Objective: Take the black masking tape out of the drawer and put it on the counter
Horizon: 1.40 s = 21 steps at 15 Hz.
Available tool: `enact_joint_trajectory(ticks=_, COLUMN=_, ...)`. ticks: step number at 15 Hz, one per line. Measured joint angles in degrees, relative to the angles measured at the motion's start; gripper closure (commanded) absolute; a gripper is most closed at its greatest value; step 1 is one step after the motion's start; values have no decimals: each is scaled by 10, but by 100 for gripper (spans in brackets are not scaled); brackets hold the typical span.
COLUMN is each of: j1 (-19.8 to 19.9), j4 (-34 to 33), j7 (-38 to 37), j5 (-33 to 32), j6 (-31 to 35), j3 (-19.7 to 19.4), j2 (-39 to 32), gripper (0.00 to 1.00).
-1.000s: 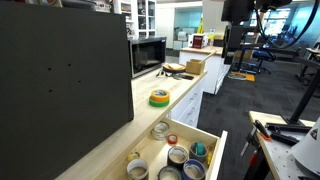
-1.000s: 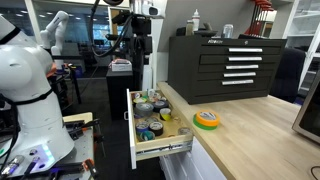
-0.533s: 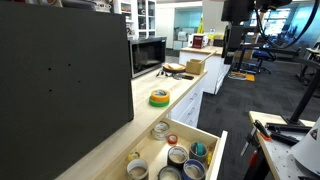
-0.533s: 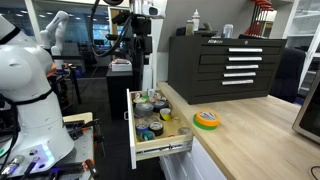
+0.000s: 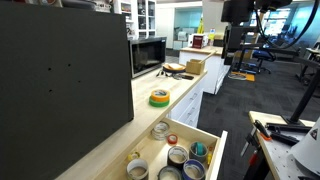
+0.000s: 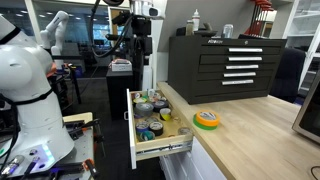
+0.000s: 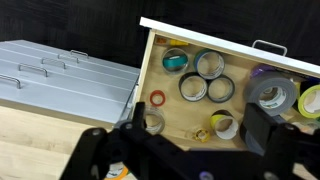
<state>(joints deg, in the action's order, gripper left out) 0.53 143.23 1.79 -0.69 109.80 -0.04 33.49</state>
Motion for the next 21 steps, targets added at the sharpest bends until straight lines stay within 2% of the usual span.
enact_joint_trajectory(ticks=3, j1=-1, j4=7, j7=0, j5=0, j6=29, j3=0, j2=-16, gripper=0)
enact_joint_trajectory(ticks=10, j1=-1, j4=27, j7=-1, j5=0, j6=178, j3=2, j2=-93, gripper=0)
enact_joint_trajectory(ticks=15, j1=-11, j4=54, j7=-9, j5=2, j6=279, j3=18, j2=-134, gripper=0)
enact_joint_trajectory(ticks=18, j1=-17, j4=63, j7=-20, j5=3, j6=313, j3=27, j2=-155, gripper=0)
enact_joint_trajectory(ticks=21, j1=-18, j4=63, j7=-22, j5=3, j6=318, j3=28, j2=-163, gripper=0)
